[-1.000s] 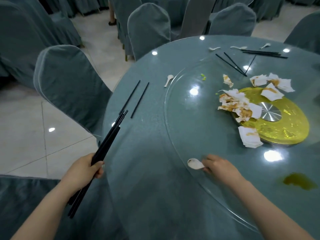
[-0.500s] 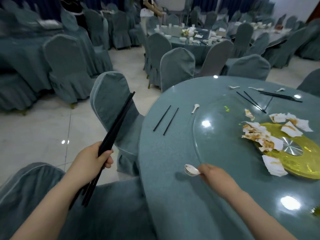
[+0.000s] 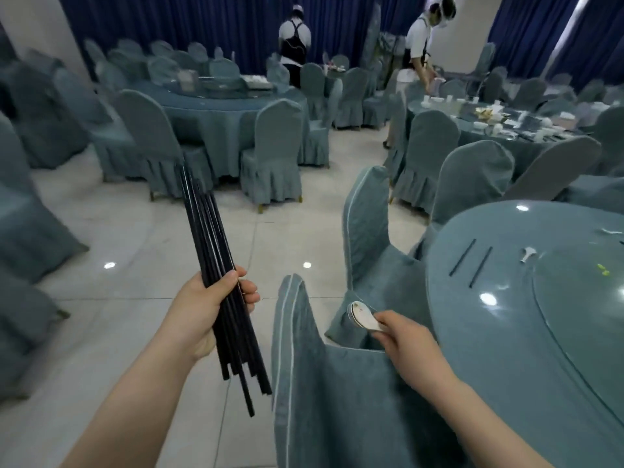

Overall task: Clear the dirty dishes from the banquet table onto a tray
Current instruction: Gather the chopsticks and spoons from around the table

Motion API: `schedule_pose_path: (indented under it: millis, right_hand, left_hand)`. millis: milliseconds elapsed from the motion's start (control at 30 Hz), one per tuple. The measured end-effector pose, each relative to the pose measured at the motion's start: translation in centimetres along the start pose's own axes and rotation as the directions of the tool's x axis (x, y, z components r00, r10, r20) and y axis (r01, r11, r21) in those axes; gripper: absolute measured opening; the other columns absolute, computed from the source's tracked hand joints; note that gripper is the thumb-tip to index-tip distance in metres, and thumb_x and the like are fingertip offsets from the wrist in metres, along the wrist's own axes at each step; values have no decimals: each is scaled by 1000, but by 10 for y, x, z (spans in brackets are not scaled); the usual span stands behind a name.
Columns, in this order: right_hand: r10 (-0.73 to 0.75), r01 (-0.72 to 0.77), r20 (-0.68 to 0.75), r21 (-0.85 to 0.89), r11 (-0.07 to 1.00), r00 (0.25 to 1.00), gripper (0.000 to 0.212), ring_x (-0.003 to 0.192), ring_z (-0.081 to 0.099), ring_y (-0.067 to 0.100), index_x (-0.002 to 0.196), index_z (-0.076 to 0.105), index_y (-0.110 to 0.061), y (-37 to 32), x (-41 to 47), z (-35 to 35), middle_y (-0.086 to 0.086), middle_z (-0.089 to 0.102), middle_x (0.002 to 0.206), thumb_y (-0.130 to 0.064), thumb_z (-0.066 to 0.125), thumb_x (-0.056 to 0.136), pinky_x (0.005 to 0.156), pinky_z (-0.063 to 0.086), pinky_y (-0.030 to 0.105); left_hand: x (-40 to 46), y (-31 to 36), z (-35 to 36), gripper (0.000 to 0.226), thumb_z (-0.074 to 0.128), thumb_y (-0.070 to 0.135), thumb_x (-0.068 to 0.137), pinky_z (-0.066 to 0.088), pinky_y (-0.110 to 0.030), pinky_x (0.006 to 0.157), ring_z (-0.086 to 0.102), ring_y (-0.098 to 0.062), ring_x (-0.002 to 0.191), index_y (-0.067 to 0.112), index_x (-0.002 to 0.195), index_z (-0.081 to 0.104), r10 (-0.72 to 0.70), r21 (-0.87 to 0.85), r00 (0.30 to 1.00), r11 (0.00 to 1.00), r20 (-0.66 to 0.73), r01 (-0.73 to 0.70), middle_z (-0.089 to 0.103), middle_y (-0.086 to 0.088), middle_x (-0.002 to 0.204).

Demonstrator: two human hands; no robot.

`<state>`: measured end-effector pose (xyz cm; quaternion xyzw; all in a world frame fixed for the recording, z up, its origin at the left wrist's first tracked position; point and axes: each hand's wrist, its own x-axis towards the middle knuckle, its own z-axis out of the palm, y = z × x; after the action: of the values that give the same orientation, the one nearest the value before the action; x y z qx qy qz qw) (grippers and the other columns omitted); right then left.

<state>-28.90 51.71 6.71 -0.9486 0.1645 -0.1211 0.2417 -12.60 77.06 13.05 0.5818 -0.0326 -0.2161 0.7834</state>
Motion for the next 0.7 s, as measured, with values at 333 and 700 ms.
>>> schedule_pose_path:
  millis: [333, 700]
  right_hand:
    - [-63, 57, 48, 127, 990, 997, 9, 66, 56, -3, 96, 63, -25, -117, 80, 72, -17, 61, 70, -22, 64, 88, 61, 41, 8]
    - [77, -77, 8, 180, 981, 997, 12, 67, 55, -1, 99, 62, -22, -114, 192, 135, -13, 63, 72, -19, 63, 88, 56, 36, 8]
  left_hand:
    - [16, 40, -152, 13, 47, 14, 98, 55, -29, 54, 67, -19, 60, 7, 94, 57, -93, -244, 973, 969, -209, 40, 64, -3, 62]
    - [166, 55, -195, 38, 50, 41, 94, 31, -10, 33, 31, -2, 30, 20, 63, 42, -313, -384, 912, 902, -264, 198, 33, 11, 41]
